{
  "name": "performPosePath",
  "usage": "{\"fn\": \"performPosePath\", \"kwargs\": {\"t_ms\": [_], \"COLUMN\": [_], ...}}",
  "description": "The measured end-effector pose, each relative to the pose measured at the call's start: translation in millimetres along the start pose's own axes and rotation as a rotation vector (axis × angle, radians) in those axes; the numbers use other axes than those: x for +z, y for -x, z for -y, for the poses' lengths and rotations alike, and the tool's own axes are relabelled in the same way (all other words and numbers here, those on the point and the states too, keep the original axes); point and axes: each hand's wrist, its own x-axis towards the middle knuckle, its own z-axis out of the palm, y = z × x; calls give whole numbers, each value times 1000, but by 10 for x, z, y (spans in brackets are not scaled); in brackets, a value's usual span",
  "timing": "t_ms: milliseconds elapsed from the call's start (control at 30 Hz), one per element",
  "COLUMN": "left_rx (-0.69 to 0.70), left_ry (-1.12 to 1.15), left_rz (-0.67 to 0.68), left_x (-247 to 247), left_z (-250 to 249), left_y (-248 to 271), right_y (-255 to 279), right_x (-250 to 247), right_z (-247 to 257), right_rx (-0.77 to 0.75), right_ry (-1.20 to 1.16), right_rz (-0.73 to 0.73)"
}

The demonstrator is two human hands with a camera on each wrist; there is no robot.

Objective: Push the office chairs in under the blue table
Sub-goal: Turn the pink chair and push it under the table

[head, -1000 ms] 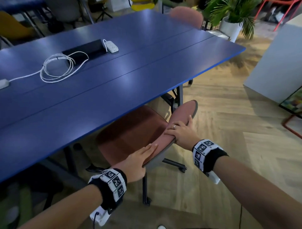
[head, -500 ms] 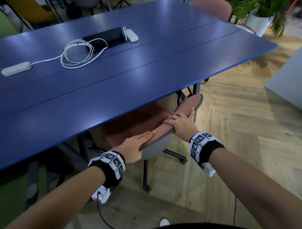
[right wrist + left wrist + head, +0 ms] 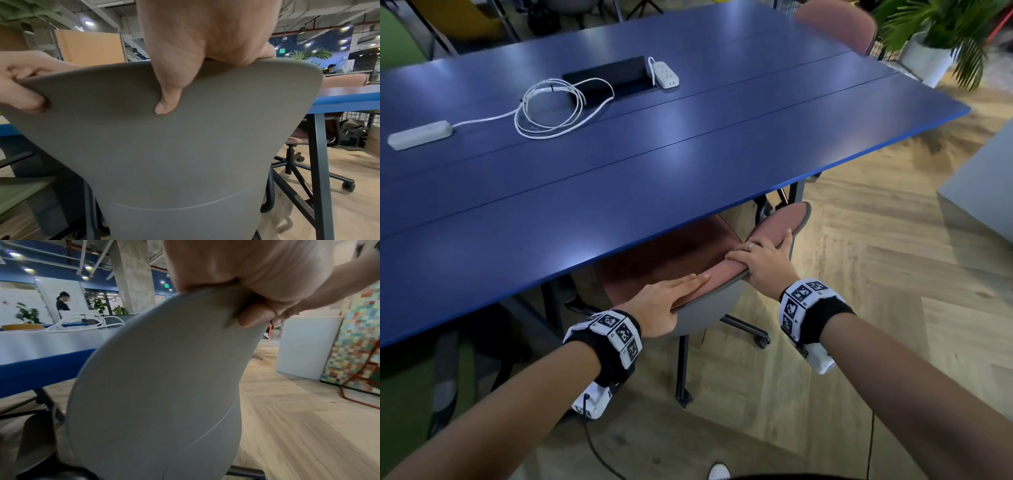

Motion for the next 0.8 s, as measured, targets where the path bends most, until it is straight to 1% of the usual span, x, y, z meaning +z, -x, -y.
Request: {"fn": "performPosePath", "kwargs": {"t_ms": [67, 167, 233, 300, 367, 433, 467, 600, 733, 800], "left_rx": [0, 21, 25, 62, 134, 217, 240, 279, 293, 284], "left_ry": [2, -8, -31, -59, -93, -136, -146, -186, -246, -268], "left_rz": [0, -53, -102, -167, -233, -282, -289, -259, -272, -283], "left_x": [4, -9, -19, -32, -56, -86, -113, -243, -338, -333], "left_z": [46, 134, 207, 276, 325, 402, 464, 720, 872, 889], "left_y": [-32, -97, -135, -173, -200, -222, -232, -207, -193, -211], "right_y": [-55, -129, -116, -84, -76, -141, -192, -335, -443, -479], "right_x": [-12, -20, 29, 125, 179, 133, 99, 15, 30, 53], "right_z": [-29, -58, -58, -48, -27, -10, -8, 85, 201, 196], "right_rx": [-5, -10, 0, 2, -17, -30, -43, -124, -118, -124], "right_ry": [-9, -60, -68, -80, -99, -87, -62, 26, 4, 25], "right_rz": [4, -15, -113, -230, -357, -421, -432, -370, -283, -270]}}
